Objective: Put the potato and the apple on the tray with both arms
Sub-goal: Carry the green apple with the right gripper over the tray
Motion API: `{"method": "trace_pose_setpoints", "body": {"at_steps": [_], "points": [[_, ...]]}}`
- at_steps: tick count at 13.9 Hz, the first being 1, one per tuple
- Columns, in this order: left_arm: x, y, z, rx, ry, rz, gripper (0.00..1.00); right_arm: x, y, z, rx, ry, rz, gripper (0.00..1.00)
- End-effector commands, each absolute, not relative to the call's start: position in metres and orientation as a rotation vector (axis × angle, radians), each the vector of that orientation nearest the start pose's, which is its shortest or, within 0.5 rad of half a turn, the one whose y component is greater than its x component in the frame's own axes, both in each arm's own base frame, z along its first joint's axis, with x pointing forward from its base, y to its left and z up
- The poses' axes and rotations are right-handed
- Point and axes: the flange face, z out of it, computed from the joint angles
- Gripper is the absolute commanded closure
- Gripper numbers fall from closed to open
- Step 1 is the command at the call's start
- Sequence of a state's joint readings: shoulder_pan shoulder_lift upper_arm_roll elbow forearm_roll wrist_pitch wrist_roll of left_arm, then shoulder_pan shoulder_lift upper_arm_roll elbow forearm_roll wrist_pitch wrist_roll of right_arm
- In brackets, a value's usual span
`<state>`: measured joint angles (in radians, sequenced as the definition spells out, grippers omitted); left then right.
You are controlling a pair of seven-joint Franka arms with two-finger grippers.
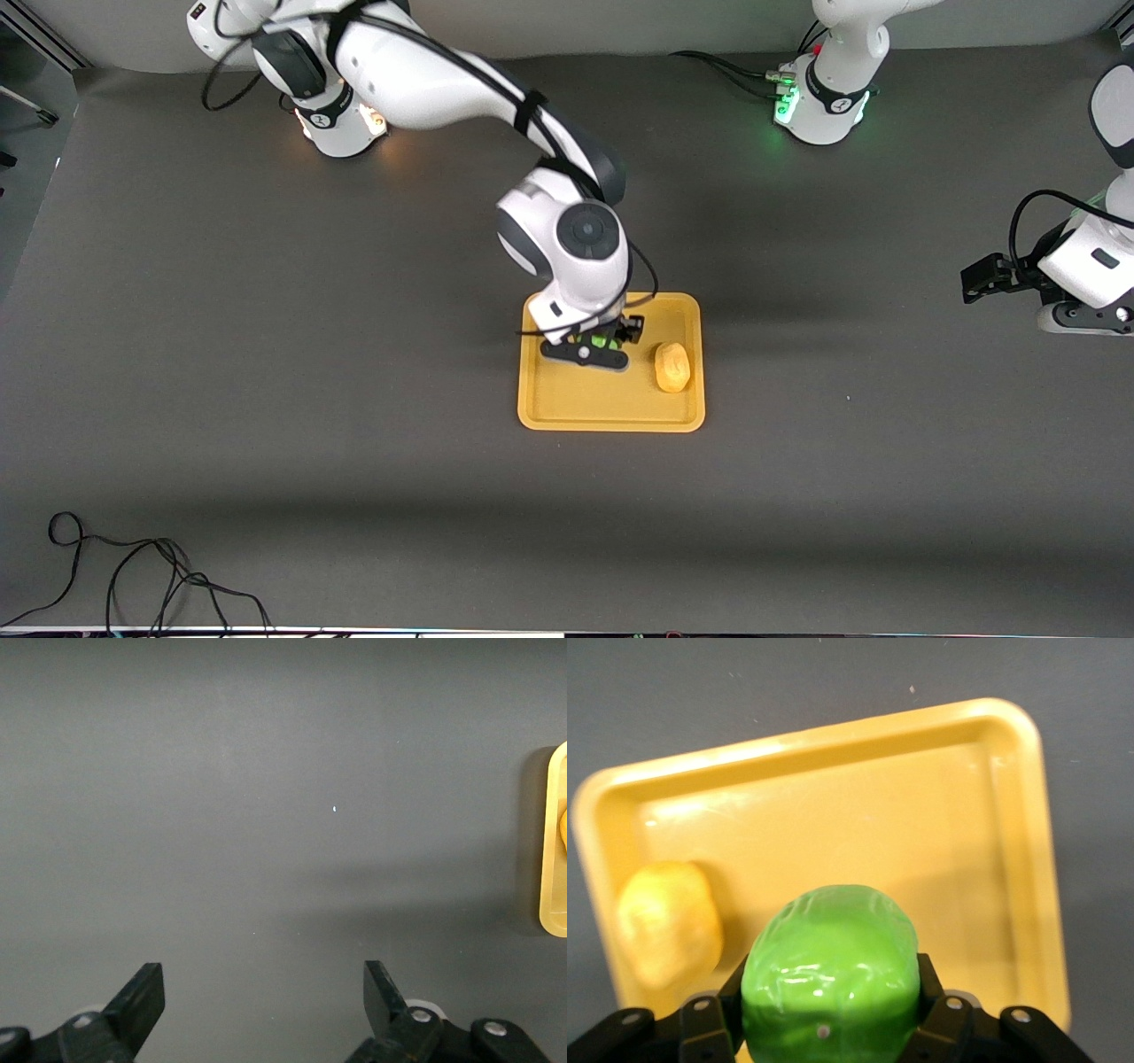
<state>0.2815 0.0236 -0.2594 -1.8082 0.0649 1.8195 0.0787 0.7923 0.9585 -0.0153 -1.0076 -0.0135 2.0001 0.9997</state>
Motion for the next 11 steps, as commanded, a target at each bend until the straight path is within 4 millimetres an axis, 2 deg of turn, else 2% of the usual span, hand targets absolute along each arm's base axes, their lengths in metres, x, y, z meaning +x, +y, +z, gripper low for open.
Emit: {"method": "trace_pose_setpoints", "body": {"at_steps": [1, 3, 6, 8, 9, 10, 11], "points": [[0.563, 0.014, 0.524, -3.084, 0.091, 0.024, 0.00, 0.555, 0.565, 0.231, -3.114, 0.317, -0.119, 0.39], [0.563, 0.017, 0.523, -3.085, 0.087, 0.027, 0.00, 0.552, 0.567, 0.212, -3.123, 0.298, -0.134, 0.38], [0.563, 0.012, 0.522, -3.085, 0.098, 0.033, 0.00, 0.556, 0.564, 0.199, -3.124, 0.289, -0.168, 0.38], [0.561, 0.011, 0.521, -3.084, 0.103, 0.053, 0.00, 0.563, 0.559, 0.200, -3.110, 0.304, -0.182, 0.38], [0.561, 0.017, 0.525, -3.085, 0.111, 0.044, 0.00, 0.564, 0.559, 0.201, -3.107, 0.306, -0.185, 0.35], [0.561, 0.017, 0.527, -3.105, 0.109, 0.039, 0.00, 0.564, 0.559, 0.200, -3.107, 0.308, -0.185, 0.11], [0.560, 0.017, 0.527, -3.128, 0.087, 0.037, 0.00, 0.565, 0.558, 0.199, -3.103, 0.311, -0.186, 0.00]]}}
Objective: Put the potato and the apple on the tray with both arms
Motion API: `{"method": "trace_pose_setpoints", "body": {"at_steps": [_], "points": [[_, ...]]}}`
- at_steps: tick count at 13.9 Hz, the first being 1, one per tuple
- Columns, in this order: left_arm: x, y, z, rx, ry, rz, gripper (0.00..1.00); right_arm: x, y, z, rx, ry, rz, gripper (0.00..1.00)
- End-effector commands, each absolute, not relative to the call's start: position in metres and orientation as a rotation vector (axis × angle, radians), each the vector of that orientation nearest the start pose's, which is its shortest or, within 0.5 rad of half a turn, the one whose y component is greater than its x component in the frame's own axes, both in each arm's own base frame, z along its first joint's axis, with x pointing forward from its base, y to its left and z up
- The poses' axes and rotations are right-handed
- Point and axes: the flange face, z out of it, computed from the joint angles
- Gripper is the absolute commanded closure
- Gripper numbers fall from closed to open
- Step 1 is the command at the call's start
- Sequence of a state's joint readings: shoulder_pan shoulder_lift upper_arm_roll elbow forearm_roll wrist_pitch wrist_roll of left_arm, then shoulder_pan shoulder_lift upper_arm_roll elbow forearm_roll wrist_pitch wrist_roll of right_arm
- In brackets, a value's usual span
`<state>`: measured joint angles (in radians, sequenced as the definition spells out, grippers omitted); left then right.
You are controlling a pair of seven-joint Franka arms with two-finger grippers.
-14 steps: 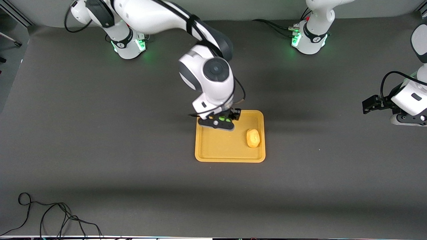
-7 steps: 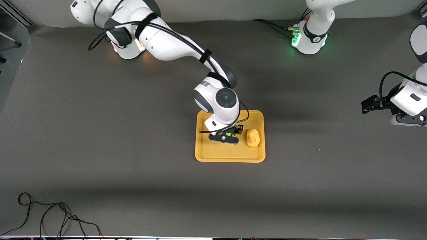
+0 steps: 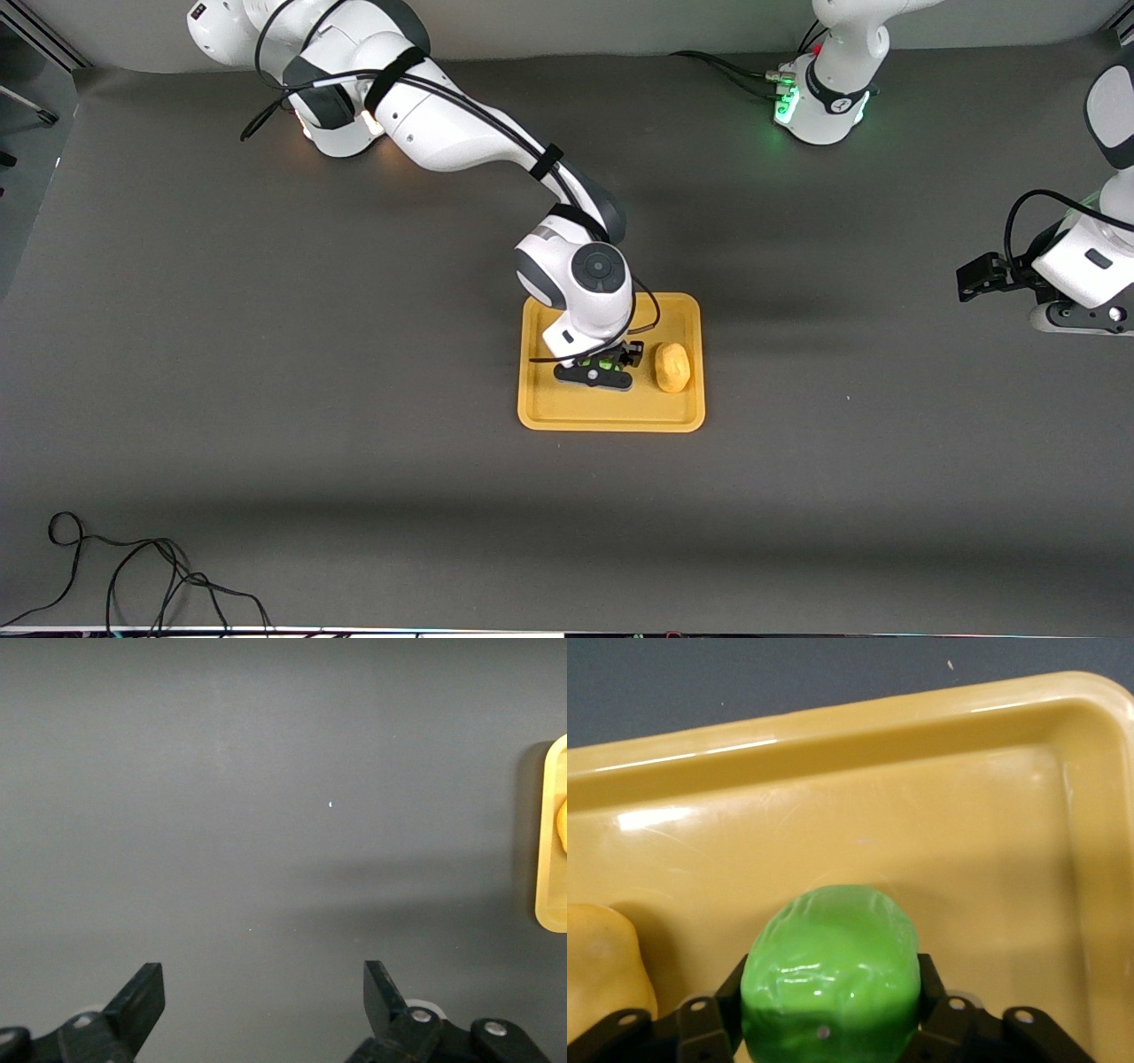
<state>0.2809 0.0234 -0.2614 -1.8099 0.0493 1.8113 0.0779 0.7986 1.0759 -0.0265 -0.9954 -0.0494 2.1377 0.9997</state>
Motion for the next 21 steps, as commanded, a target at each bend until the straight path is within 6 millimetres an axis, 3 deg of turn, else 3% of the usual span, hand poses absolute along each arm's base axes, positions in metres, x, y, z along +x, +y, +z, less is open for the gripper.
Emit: {"method": "trace_pose_setpoints", "body": {"at_steps": [1, 2, 3, 5, 6, 8, 10, 12, 16, 19, 21], "points": [[0.560, 0.017, 0.528, -3.134, 0.080, 0.034, 0.00, 0.565, 0.559, 0.203, -3.098, 0.314, -0.188, 0.00], [0.561, 0.023, 0.527, -3.135, 0.070, 0.034, 0.00, 0.566, 0.559, 0.216, -3.088, 0.344, -0.191, 0.00], [0.561, 0.029, 0.525, -3.137, 0.053, 0.034, 0.00, 0.566, 0.561, 0.242, -3.076, 0.358, -0.196, 0.00], [0.561, 0.027, 0.526, -3.137, 0.058, 0.027, 0.00, 0.564, 0.554, 0.300, -3.106, 0.379, -0.164, 0.00], [0.562, 0.038, 0.527, -3.137, 0.031, 0.017, 0.00, 0.562, 0.547, 0.338, -3.115, 0.393, -0.152, 0.00], [0.563, 0.024, 0.526, -3.139, 0.064, 0.012, 0.00, 0.566, 0.518, 0.410, -3.119, 0.445, -0.131, 0.00], [0.562, 0.035, 0.527, -3.139, 0.040, 0.010, 0.00, 0.567, 0.481, 0.469, -3.141, 0.482, -0.088, 0.00], [0.562, 0.036, 0.524, -3.139, 0.037, 0.020, 0.00, 0.563, 0.432, 0.513, -3.214, 0.308, 0.000, 0.00], [0.566, 0.031, 0.519, -3.138, 0.045, 0.008, 0.00, 0.561, 0.289, 0.580, -3.193, 0.061, 0.068, 0.00], [0.565, 0.031, 0.508, -3.137, 0.048, 0.017, 0.00, 0.559, 0.175, 0.601, -3.150, -0.012, 0.099, 0.00], [0.566, 0.024, 0.509, -3.138, 0.047, 0.008, 0.00, 0.559, 0.110, 0.604, -3.141, 0.004, 0.103, 0.00]]}}
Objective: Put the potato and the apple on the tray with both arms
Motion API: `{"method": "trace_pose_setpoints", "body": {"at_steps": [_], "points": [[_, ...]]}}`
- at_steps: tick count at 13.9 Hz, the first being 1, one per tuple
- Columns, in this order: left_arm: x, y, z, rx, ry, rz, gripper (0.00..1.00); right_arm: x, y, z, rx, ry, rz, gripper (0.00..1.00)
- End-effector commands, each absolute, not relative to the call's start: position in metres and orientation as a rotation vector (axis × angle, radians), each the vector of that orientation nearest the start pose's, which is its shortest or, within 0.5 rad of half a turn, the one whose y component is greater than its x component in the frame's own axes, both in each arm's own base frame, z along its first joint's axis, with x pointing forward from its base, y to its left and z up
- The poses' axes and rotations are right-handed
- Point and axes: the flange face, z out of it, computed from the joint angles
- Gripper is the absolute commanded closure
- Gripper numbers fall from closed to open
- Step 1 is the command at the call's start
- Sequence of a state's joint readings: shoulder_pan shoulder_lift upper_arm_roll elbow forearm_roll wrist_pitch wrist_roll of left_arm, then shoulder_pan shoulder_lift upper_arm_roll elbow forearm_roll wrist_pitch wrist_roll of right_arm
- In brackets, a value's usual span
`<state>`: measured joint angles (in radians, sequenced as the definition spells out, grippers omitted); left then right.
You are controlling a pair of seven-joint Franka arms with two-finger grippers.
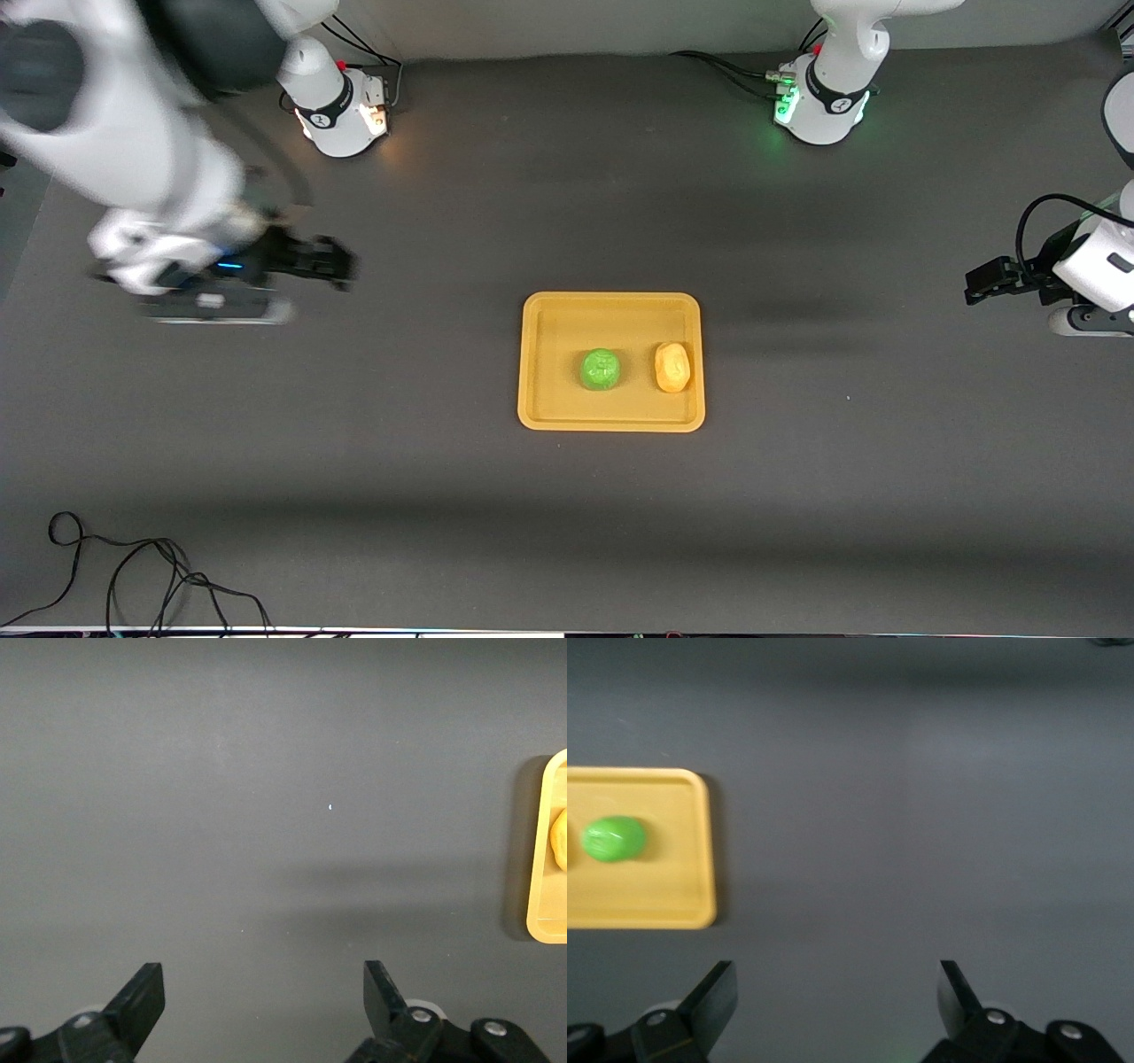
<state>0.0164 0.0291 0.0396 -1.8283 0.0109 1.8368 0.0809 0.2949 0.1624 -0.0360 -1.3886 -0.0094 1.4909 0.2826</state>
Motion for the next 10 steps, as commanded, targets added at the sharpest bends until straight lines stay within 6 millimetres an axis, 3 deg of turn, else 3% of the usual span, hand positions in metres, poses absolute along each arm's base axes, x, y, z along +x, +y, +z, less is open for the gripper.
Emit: {"method": "trace_pose_setpoints", "body": {"at_steps": [1, 3, 6, 8, 10], "points": [[0.567, 0.015, 0.512, -3.137, 0.064, 0.005, 0.00, 0.557, 0.087, 0.606, -3.137, 0.005, 0.093, 0.00], [0.563, 0.009, 0.522, -3.140, 0.073, 0.034, 0.00, 0.552, 0.050, 0.605, -3.134, 0.029, 0.093, 0.00], [0.561, 0.005, 0.540, -3.138, 0.085, 0.080, 0.00, 0.544, 0.011, 0.605, -3.129, 0.036, 0.082, 0.00], [0.561, 0.005, 0.565, -3.138, 0.082, 0.068, 0.00, 0.546, -0.013, 0.605, -3.128, 0.058, 0.086, 0.00], [0.561, 0.009, 0.578, -3.138, 0.099, 0.063, 0.00, 0.547, -0.016, 0.603, -3.129, 0.048, 0.096, 0.00]]}}
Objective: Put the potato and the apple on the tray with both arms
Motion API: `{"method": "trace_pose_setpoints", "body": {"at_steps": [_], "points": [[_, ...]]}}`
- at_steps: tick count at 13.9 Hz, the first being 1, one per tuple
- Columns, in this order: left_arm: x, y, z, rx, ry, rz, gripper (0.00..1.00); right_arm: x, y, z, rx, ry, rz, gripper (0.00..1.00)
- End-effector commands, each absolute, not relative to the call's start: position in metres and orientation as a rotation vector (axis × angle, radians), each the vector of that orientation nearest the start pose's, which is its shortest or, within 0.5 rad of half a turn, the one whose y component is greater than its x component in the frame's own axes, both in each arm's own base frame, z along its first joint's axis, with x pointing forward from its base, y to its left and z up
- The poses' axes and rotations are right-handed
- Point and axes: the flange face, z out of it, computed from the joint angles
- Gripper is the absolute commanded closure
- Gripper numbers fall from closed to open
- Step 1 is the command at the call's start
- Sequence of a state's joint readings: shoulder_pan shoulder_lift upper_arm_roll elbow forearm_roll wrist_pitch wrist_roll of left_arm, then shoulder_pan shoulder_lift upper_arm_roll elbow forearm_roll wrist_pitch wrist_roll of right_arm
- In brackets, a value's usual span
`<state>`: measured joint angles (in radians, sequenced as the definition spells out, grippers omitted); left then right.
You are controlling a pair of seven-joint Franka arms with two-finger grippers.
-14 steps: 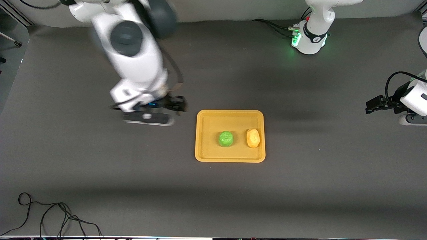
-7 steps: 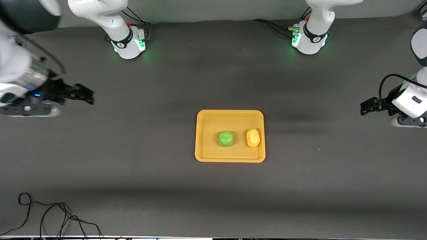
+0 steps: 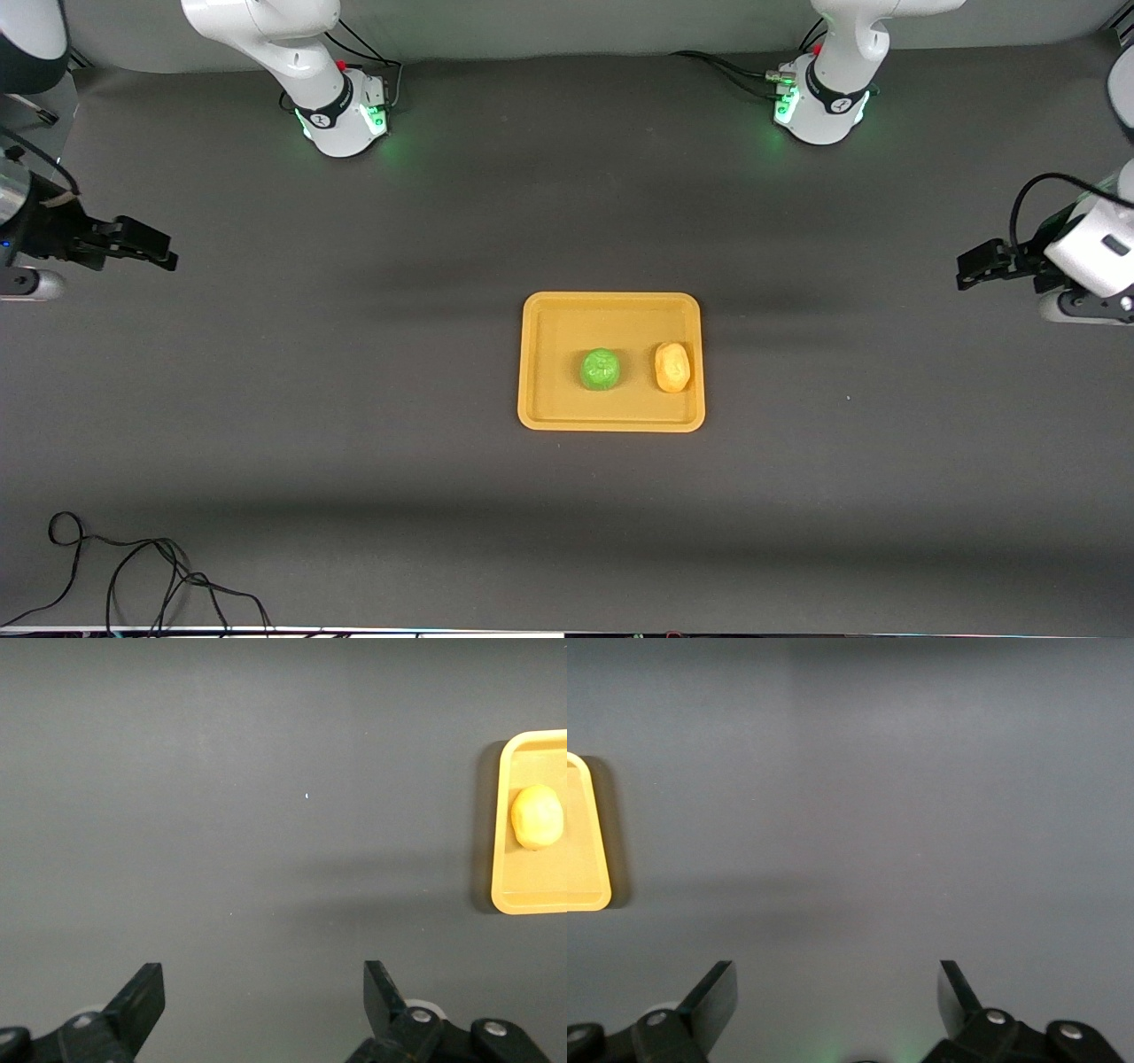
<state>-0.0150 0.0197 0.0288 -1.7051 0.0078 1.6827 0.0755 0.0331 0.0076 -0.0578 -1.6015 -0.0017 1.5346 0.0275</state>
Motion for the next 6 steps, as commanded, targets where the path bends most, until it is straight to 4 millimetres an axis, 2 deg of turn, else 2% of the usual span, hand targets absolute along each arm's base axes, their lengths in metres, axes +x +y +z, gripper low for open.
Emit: {"method": "trace_pose_setpoints", "body": {"at_steps": [1, 6], "points": [[0.5619, 0.0079, 0.5760, -3.138, 0.102, 0.068, 0.00, 0.5497, -0.0168, 0.6030, -3.129, 0.051, 0.096, 0.00], [0.5649, 0.0054, 0.5667, -3.137, 0.104, 0.039, 0.00, 0.5513, -0.0150, 0.5995, -3.129, 0.070, 0.108, 0.00]]}}
